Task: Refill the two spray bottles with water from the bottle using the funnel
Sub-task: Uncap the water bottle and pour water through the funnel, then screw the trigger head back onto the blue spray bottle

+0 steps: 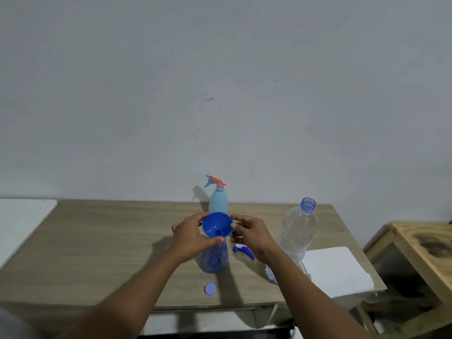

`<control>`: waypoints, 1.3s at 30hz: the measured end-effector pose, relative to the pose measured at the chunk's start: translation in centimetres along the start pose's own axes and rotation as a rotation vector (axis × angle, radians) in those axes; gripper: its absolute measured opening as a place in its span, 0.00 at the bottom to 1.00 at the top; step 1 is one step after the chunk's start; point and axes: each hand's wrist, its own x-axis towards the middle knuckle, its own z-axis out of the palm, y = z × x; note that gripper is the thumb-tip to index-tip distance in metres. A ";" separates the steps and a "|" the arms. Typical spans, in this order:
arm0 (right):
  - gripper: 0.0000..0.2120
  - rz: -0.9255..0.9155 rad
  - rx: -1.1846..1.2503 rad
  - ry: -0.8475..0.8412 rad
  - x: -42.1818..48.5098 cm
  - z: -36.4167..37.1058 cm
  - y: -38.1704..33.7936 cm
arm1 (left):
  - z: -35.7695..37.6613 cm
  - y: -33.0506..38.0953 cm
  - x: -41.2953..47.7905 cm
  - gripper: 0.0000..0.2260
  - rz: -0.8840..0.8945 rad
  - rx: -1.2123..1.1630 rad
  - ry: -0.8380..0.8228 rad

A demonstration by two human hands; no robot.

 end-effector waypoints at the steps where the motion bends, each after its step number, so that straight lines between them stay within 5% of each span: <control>1: 0.16 -0.001 0.004 -0.020 0.0 -0.1 -0.1 | -0.1 0.0 0.0 0.41 0.000 -0.002 -0.009; 11: 0.20 0.008 0.075 -0.149 0.1 -0.7 -0.1 | -0.4 -0.7 -0.8 0.50 -0.048 -0.041 -0.072; 16: 0.21 0.035 0.149 -0.177 0.4 -0.9 0.2 | 0.5 -1.7 -1.0 0.28 -0.104 -0.050 -0.144; 20: 0.21 0.031 0.171 -0.167 0.4 -0.9 0.8 | 1.7 -2.0 -1.0 0.20 -0.123 -0.122 -0.147; 35: 0.19 -0.050 0.509 -0.066 0.6 -2.6 0.1 | 2.4 -3.7 -0.3 0.17 -0.122 -0.148 -0.073; 39: 0.20 -0.145 0.231 0.118 0.1 -2.8 0.7 | 1.8 -5.2 -0.2 0.18 -0.152 -0.091 -0.034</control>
